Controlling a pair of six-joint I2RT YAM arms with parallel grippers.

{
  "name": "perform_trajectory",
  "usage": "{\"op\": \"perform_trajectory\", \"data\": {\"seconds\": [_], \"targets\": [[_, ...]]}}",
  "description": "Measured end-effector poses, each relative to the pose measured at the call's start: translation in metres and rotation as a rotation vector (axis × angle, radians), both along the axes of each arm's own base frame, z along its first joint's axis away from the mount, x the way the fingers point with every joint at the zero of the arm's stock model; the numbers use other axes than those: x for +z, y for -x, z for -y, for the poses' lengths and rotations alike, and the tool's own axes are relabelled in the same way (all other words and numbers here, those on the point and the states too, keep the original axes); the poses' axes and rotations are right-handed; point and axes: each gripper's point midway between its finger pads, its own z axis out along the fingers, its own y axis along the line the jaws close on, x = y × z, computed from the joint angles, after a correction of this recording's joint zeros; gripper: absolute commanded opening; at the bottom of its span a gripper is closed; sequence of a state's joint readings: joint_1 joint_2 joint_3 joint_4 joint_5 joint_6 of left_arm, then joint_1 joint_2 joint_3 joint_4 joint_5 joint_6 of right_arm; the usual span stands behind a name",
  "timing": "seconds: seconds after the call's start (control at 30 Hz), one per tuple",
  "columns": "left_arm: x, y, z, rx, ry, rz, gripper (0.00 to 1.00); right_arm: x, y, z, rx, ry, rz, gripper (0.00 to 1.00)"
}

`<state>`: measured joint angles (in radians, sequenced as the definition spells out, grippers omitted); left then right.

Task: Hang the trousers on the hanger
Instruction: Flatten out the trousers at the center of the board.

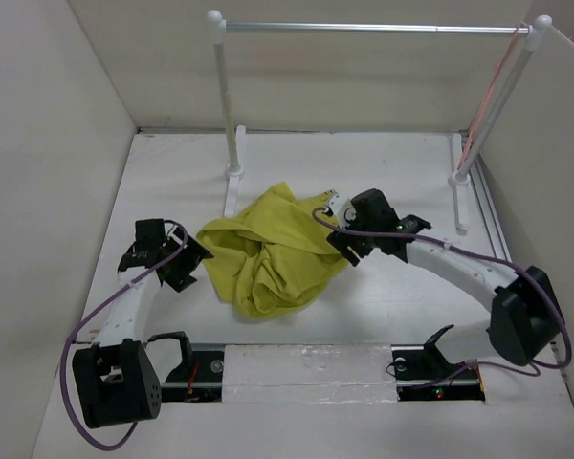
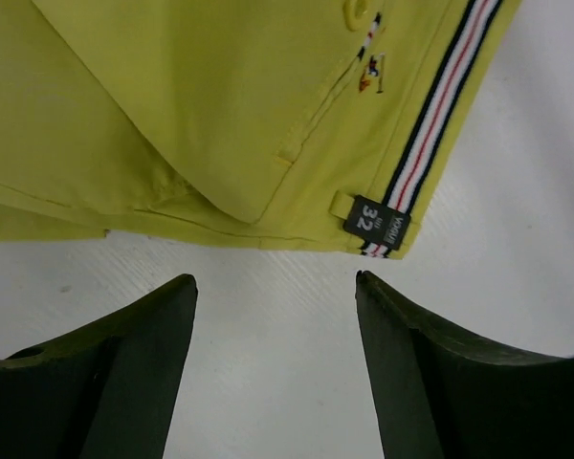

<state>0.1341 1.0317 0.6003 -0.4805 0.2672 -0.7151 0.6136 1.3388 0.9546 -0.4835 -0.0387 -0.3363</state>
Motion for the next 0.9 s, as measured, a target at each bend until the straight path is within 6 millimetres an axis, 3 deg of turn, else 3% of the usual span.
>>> {"op": "perform_trajectory", "data": {"seconds": [0.17, 0.3, 0.33, 0.37, 0.47, 0.53, 0.63, 0.7, 0.8, 0.9], "targets": [[-0.003, -0.004, 0.015, -0.027, 0.045, 0.032, 0.72, -0.044, -0.007, -0.012, 0.041, 0.041, -0.096, 0.74], [-0.021, 0.005, 0.023, -0.037, 0.071, -0.008, 0.69, -0.06, -0.014, -0.018, 0.049, 0.045, -0.111, 0.7], [-0.025, 0.005, 0.025, -0.045, 0.077, -0.018, 0.62, -0.062, -0.015, -0.019, 0.049, 0.045, -0.112, 0.64], [-0.029, 0.006, 0.028, -0.052, 0.083, -0.032, 0.58, -0.064, -0.017, -0.02, 0.048, 0.046, -0.11, 0.43], [-0.041, 0.006, 0.034, -0.069, 0.097, -0.075, 0.35, -0.063, -0.026, -0.022, 0.03, 0.042, -0.087, 0.0], [-0.047, 0.004, 0.034, -0.067, 0.098, -0.091, 0.17, -0.059, -0.03, -0.022, 0.006, 0.033, -0.071, 0.0], [-0.046, -0.002, 0.03, -0.055, 0.076, -0.089, 0.0, -0.043, -0.029, -0.017, -0.04, 0.017, -0.026, 0.0], [-0.036, -0.014, 0.025, -0.05, 0.045, -0.066, 0.0, -0.022, -0.022, -0.014, -0.063, -0.004, 0.017, 0.0], [-0.002, -0.047, 0.007, -0.015, -0.028, 0.024, 0.0, 0.03, 0.003, -0.016, -0.052, -0.072, 0.095, 0.0], [0.054, -0.079, -0.022, 0.055, -0.144, 0.168, 0.0, 0.096, 0.046, -0.018, 0.002, -0.169, 0.154, 0.0]]}}
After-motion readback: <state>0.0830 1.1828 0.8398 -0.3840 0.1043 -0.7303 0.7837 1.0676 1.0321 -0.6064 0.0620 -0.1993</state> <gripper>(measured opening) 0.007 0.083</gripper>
